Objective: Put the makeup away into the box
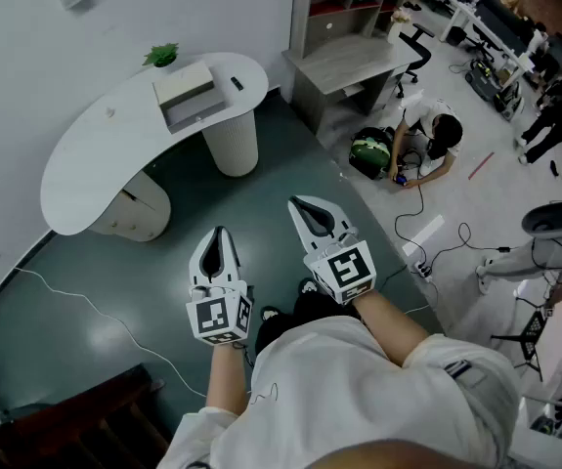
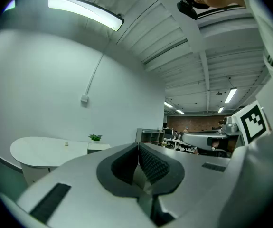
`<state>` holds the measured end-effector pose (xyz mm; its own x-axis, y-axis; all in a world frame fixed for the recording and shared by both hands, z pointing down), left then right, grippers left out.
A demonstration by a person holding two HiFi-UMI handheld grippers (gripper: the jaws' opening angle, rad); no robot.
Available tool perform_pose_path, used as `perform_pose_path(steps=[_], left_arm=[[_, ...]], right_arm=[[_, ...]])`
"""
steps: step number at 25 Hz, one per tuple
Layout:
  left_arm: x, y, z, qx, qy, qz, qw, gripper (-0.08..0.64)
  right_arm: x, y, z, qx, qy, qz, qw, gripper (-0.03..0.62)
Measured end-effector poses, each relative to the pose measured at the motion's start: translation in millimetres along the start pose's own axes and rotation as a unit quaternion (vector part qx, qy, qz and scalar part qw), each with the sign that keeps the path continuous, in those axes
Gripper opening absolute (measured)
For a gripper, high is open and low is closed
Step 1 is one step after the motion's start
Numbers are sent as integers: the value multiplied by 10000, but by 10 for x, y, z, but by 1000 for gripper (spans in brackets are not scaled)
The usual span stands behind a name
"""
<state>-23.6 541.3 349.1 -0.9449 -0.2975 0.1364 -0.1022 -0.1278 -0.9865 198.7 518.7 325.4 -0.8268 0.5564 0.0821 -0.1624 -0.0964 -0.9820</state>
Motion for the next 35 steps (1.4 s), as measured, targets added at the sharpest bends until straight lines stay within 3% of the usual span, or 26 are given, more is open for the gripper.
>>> perform_pose_path(steps=[13, 17, 23, 30, 35], left_arm=[[-139, 34, 433, -15, -72, 45, 10000, 20], [-346, 1, 600, 100, -152, 110, 9998, 20], [-566, -95, 823, 239, 38, 201, 9995, 20], [-452, -182, 1004, 446, 452, 213, 9978, 20], [-239, -204, 1364, 490, 379, 165, 9979, 20]], right_arm=[[-355, 29, 266, -166, 32, -115, 9998, -2], [-601, -12, 225, -158, 103, -46, 9998, 48], [-960, -84, 248, -150, 238, 80, 9996, 51], [-1211, -315, 494, -54, 373, 101, 9992, 51], [-1321, -292, 910, 7, 328, 136, 9994, 51]])
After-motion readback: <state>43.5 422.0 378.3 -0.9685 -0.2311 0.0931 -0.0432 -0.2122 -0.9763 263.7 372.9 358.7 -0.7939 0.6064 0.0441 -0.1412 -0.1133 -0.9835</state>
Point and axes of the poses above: the fingertips, and each gripper's own axes: z forward along the fingers, x to its left, y out of its top, the point moved 10 cm from there along -z, backward along the fingers, and after that the axes turned 3 degrees about y, right-handed, at the moved point
